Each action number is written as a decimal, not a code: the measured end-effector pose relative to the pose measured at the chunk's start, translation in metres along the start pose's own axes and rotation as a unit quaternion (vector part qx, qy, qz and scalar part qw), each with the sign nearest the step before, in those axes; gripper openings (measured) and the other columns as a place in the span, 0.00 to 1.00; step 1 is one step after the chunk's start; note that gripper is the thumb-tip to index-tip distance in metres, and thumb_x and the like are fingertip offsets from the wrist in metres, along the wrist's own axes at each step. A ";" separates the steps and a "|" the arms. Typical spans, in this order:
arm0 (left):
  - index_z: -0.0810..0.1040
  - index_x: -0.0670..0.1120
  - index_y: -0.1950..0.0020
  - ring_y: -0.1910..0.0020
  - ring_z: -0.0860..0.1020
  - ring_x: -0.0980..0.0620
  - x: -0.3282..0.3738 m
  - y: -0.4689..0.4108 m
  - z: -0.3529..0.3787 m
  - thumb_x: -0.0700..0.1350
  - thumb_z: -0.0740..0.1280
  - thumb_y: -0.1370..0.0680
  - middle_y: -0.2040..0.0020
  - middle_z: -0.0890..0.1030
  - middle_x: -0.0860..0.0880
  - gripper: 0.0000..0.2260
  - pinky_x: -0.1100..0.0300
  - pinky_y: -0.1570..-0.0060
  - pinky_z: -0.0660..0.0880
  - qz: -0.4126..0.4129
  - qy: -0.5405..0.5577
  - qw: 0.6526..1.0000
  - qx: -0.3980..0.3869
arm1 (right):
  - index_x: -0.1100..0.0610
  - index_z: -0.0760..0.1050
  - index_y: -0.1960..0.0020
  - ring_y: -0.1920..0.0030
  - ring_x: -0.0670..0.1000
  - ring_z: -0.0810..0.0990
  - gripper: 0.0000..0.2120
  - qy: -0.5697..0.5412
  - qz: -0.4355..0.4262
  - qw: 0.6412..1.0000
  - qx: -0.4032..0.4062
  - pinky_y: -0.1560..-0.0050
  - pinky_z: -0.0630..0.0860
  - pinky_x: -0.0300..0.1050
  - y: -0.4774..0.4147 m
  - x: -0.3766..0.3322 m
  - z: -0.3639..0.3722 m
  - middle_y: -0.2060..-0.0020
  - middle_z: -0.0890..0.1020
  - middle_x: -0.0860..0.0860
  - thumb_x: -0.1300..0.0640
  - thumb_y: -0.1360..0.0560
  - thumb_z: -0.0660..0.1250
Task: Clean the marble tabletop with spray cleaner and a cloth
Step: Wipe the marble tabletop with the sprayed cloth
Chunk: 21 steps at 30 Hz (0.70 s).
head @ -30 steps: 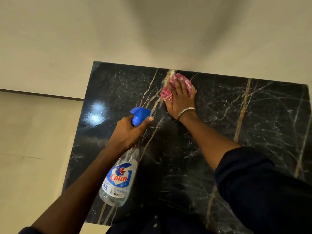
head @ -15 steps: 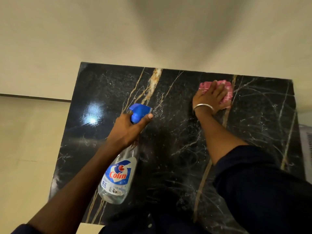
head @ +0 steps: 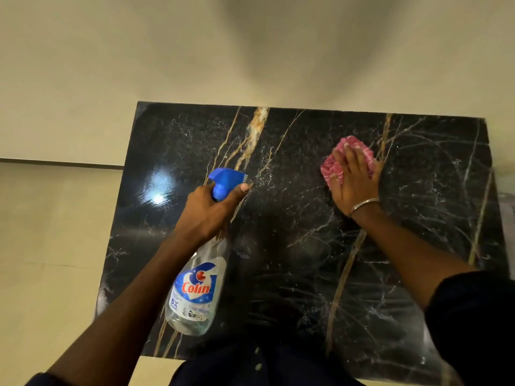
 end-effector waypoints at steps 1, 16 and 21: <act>0.79 0.40 0.53 0.65 0.81 0.45 -0.002 0.001 -0.001 0.63 0.63 0.26 0.65 0.81 0.43 0.25 0.62 0.67 0.76 0.002 0.002 1.000 0.000 | 0.50 0.51 0.20 0.21 0.55 0.49 0.31 -0.009 0.070 0.997 0.002 0.27 0.46 0.67 0.000 0.005 0.002 0.20 0.52 0.51 0.43 0.21 0.48; 0.75 0.46 0.61 0.74 0.76 0.60 -0.019 -0.003 -0.017 0.59 0.65 0.23 0.71 0.77 0.51 0.17 0.70 0.73 0.72 0.015 0.013 0.999 -0.029 | 0.47 0.53 0.21 0.21 0.53 0.52 0.31 -0.009 -0.035 0.999 -0.018 0.30 0.55 0.65 0.019 -0.106 0.007 0.20 0.54 0.50 0.38 0.21 0.49; 0.75 0.47 0.61 0.70 0.78 0.53 -0.024 -0.008 -0.029 0.58 0.65 0.22 0.69 0.79 0.48 0.16 0.61 0.68 0.76 0.017 0.029 0.999 -0.040 | 0.50 0.53 0.21 0.21 0.56 0.51 0.33 -0.028 0.188 0.982 -0.008 0.31 0.55 0.66 0.047 -0.041 0.007 0.21 0.54 0.52 0.38 0.22 0.47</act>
Point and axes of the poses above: each hand's wrist, its own y-axis away from the middle knuckle, its own z-axis out of the palm, x = y × z, the point moved 9 cm from there along -y, towards the middle knuckle
